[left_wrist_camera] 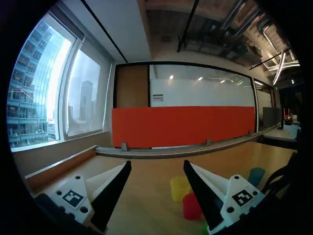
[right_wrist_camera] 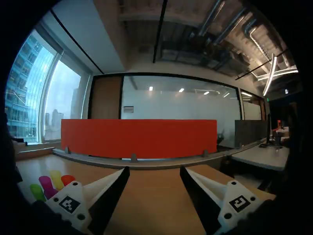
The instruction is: Pour water
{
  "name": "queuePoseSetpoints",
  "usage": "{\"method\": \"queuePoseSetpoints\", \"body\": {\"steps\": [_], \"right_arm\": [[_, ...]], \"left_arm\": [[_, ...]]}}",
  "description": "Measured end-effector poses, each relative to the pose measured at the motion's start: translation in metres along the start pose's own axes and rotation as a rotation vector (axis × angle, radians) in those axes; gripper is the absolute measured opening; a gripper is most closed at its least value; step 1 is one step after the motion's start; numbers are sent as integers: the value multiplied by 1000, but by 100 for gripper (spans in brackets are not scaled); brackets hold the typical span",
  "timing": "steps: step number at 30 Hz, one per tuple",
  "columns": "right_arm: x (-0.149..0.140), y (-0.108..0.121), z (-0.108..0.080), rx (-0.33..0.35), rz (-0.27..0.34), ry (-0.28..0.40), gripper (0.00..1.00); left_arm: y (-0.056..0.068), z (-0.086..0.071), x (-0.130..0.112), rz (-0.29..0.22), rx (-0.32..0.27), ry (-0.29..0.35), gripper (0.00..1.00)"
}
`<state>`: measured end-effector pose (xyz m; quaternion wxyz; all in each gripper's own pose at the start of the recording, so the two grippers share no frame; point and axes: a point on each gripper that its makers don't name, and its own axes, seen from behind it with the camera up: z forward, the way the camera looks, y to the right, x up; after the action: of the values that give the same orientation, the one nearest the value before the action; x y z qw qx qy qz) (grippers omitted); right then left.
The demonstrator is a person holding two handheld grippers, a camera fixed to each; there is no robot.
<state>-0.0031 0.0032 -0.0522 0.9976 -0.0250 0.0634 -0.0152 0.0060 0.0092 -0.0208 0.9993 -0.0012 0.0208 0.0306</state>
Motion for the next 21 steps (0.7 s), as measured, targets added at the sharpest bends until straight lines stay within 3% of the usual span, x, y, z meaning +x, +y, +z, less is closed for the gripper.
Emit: {"method": "queuePoseSetpoints", "body": {"steps": [8,15,21], "right_arm": [[5,-1,2,3,-20,12,99],[8,-12,0,11,-30,18,99],[11,-16,0,7,-52,22,99]], "left_arm": [[0,1,-21,1,12,5,100],[-5,3,-35,-42,22,7,99],[-1,4,-49,-69,11,-1,100]]}}
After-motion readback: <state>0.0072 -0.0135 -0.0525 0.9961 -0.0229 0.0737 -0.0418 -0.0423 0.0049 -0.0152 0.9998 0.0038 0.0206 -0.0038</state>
